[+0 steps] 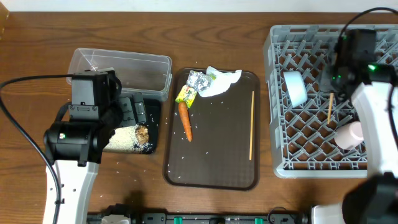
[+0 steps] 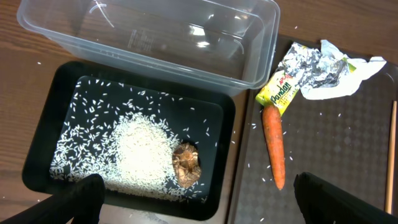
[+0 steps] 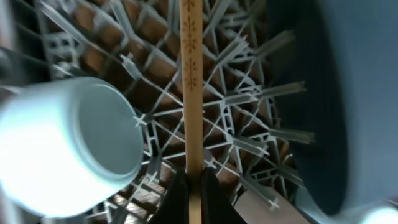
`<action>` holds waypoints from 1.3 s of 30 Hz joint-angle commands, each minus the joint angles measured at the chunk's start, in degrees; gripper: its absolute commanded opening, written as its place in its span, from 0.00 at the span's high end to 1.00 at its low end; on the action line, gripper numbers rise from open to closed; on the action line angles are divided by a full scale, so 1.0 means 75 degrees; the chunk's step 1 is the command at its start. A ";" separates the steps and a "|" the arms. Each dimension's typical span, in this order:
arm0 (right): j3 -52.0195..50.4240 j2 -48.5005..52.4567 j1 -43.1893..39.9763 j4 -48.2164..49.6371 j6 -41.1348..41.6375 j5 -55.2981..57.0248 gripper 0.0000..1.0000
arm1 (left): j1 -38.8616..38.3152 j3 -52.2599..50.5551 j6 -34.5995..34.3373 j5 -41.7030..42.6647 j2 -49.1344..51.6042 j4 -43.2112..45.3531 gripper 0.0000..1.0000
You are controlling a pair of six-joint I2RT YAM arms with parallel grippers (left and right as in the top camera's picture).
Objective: Sort waste into correct bins and load items into the dishwasher rack
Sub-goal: 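Return right gripper to remaining chopstick on brown tray, then pinch second wooden chopstick with right gripper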
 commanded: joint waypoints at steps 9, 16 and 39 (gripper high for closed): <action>0.0125 -0.0294 0.1215 0.0108 -0.0221 -0.0425 0.48 | 0.0041 0.0128 0.0050 -0.0044 0.0015 -0.0015 0.02; 0.0044 -0.0641 0.3110 0.0277 0.1189 -0.1603 0.62 | 0.0041 0.0128 0.0050 -0.0044 0.0015 -0.0015 0.02; -0.1212 0.2358 0.4214 0.0224 0.3791 -0.1236 0.67 | 0.0041 0.0128 0.0050 -0.0044 0.0015 -0.0015 0.02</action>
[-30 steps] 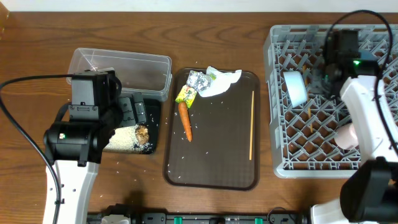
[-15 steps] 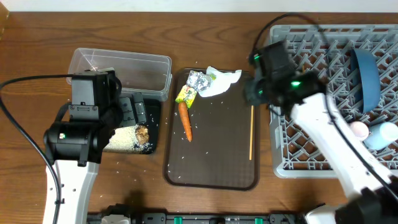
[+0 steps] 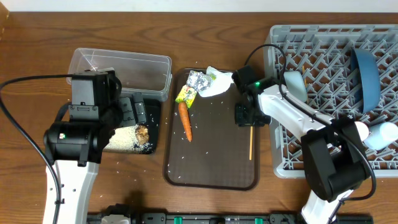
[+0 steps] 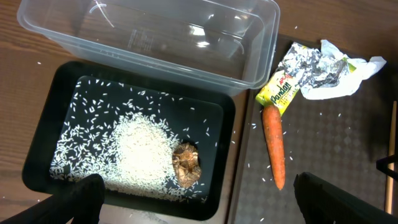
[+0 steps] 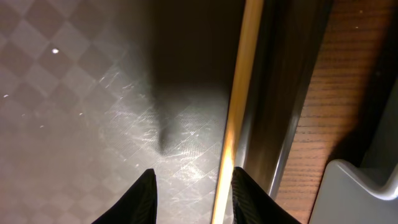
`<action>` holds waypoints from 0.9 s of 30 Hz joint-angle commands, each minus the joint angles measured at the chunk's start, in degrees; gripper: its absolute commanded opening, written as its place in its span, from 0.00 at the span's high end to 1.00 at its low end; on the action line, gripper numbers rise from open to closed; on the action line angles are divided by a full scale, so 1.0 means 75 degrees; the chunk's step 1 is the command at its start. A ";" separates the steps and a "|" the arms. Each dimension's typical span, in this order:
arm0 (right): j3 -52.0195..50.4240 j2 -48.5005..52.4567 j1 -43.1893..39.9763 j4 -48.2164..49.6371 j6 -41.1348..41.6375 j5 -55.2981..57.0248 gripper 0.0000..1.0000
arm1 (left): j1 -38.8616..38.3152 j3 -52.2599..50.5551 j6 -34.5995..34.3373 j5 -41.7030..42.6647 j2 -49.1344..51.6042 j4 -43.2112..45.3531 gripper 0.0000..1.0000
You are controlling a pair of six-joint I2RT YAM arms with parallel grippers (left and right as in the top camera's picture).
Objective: Sort waste into correct bins and load items into the dishwasher rack
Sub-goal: 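Pinch second wooden chopstick with right gripper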
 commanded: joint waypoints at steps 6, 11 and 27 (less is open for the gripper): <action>-0.0312 0.0358 0.0023 0.0219 0.0254 0.0041 0.83 | 0.0041 0.0125 0.0050 -0.0044 0.0015 -0.0015 0.02; -0.0367 0.0510 0.0067 0.0388 0.0187 -0.0382 0.99 | 0.0041 0.0128 0.0050 -0.0044 0.0015 -0.0015 0.02; 0.1119 -0.2836 -0.0498 0.0297 -0.1480 0.0883 0.99 | 0.0041 0.0125 0.0050 -0.0041 0.0015 -0.0015 0.02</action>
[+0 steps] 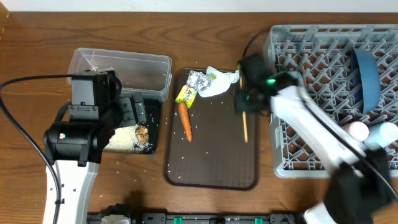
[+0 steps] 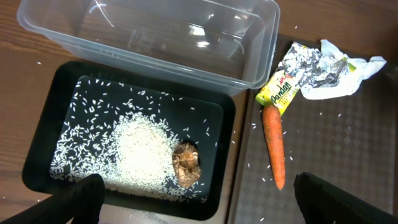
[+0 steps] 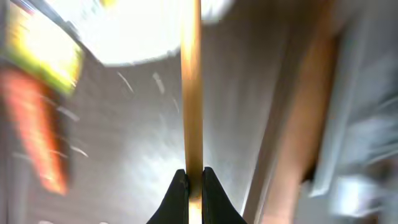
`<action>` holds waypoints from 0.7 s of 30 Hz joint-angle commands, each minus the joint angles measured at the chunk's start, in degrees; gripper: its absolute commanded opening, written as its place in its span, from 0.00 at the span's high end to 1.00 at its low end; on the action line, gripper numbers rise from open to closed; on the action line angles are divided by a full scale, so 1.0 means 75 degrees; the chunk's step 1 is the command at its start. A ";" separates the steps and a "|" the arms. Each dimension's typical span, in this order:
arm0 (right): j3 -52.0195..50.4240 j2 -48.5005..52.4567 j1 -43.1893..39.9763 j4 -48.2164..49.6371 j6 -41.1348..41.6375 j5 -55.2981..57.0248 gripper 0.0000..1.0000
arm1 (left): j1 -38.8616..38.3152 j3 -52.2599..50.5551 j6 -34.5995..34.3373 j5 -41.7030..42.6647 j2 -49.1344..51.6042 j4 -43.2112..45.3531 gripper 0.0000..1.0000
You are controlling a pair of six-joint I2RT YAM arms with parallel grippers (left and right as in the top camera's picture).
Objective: Sort waste into correct bins and load items into the dishwasher rack
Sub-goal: 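Pinch second wooden chopstick with right gripper, then carry second chopstick with right gripper into rack and release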
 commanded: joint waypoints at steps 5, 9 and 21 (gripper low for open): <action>0.0393 -0.1690 -0.1542 0.0020 -0.1227 0.1778 0.99 | 0.0041 0.0128 0.0050 -0.0041 0.0015 -0.0015 0.02; 0.0356 -0.1580 -0.2745 0.0020 -0.2288 0.1711 0.99 | 0.0041 0.0128 0.0050 -0.0041 0.0015 -0.0015 0.02; 0.0335 0.0399 -0.3940 0.0085 -0.3261 0.1993 0.99 | 0.0041 0.0125 0.0050 -0.0041 0.0015 -0.0015 0.02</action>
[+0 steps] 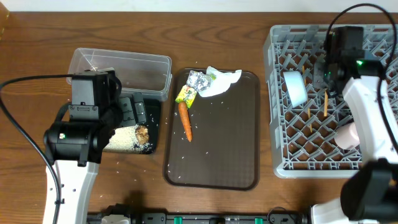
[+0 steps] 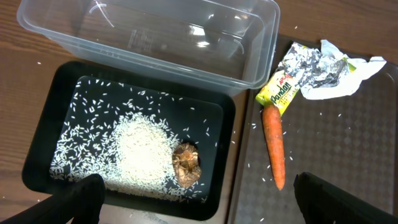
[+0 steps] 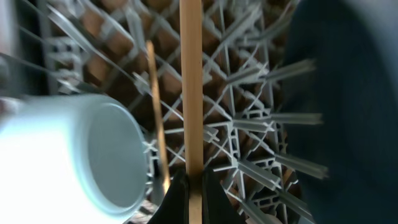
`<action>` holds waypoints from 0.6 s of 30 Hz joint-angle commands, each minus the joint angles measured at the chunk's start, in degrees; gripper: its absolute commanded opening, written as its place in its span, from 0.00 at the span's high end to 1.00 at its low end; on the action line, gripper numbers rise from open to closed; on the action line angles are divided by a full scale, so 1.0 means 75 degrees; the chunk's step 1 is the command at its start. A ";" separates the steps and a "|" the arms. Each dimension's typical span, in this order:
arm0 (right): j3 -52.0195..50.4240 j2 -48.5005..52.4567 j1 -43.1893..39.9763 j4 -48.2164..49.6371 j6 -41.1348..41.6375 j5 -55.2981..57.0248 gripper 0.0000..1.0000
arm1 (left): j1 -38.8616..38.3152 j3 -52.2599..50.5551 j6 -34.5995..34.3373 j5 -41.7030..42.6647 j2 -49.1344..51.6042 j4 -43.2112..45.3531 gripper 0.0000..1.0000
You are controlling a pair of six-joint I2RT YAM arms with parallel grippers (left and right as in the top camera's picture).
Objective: Sort waste into correct bins and load items into the dishwasher rack
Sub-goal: 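Carry second chopstick with right gripper into rack and release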
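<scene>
My right gripper (image 3: 191,180) is shut on a wooden chopstick (image 3: 191,81) and holds it over the grey dishwasher rack (image 1: 280,165). In the overhead view that chopstick (image 1: 325,102) hangs beside a second chopstick (image 1: 310,118) resting in the rack. A white cup (image 1: 295,87) lies to their left. On the brown tray (image 1: 211,168) lie a carrot (image 1: 185,121), a yellow wrapper (image 1: 186,94), crumpled foil (image 1: 198,79) and a tissue (image 1: 224,79). My left gripper (image 2: 199,202) is open above the black bin (image 2: 37,168) of rice.
A clear plastic bin (image 1: 121,70) stands behind the black bin. A brown lump (image 2: 186,165) sits in the rice. A pink cup (image 1: 348,134) lies in the rack, and a dark blue bowl (image 3: 348,93) stands to the right of the held chopstick. Rice grains are scattered on the tray.
My right gripper has moved with the chopstick from above the tray's right side to over the rack, beside the white cup. The left arm has not moved.
My right gripper held a first chopstick over the rack while a second lay on the tray. Then it stood open at the tray's chopstick, with the first left in the rack. Then it was shut on that chopstick above the tray, and now holds it over the rack.
</scene>
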 commanded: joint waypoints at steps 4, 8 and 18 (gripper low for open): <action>0.0015 0.0149 0.0085 0.0093 -0.0280 0.0189 0.57 | 0.0041 0.0128 0.0050 -0.0044 0.0015 -0.0015 0.02; 0.0195 -0.0495 0.0434 0.0114 -0.0277 -0.0405 0.46 | 0.0041 0.0128 0.0050 -0.0044 0.0015 -0.0015 0.02; 0.0233 -0.2745 0.0813 0.0044 0.0160 -0.1413 0.01 | 0.0041 0.0128 0.0050 -0.0044 0.0015 -0.0015 0.02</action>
